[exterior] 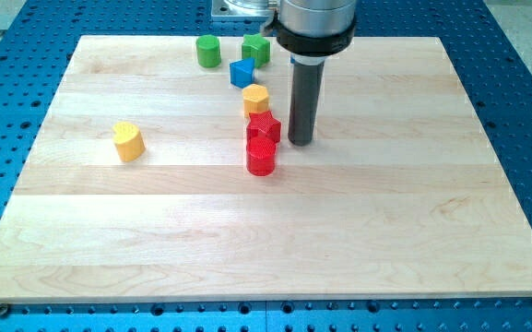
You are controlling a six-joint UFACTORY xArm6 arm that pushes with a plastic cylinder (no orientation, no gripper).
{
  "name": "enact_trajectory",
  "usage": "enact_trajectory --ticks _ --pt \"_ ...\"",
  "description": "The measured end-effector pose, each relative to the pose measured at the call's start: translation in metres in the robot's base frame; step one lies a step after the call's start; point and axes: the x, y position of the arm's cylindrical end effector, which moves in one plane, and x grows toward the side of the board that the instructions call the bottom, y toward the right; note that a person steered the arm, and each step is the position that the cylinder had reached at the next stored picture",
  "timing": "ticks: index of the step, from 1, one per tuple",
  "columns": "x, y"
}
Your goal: Move the yellow heart towards the bottom center
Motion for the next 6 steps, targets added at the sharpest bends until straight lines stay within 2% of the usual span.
enact_trajectory --ticks 2,3,4,5,6 --pt "0.001 -0.007" --pt "0.098 0.004" --pt "0.178 -0.084" --pt "0.147 -0.250" --pt "0.120 -0.346"
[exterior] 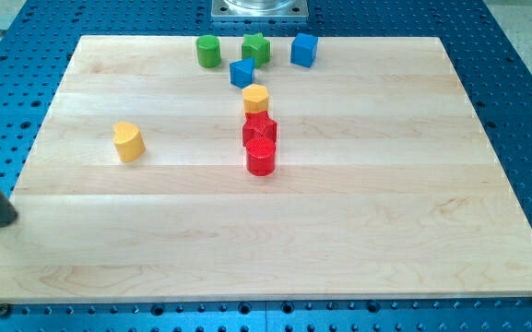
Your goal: Move the yellow heart towards the bottom center
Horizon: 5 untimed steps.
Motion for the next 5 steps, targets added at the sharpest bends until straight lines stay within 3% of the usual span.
enact_trajectory --ticks 2,3,5 --pt "-0.124 0.116" --pt "-0.111 0.156" --pt "-0.037 0.221"
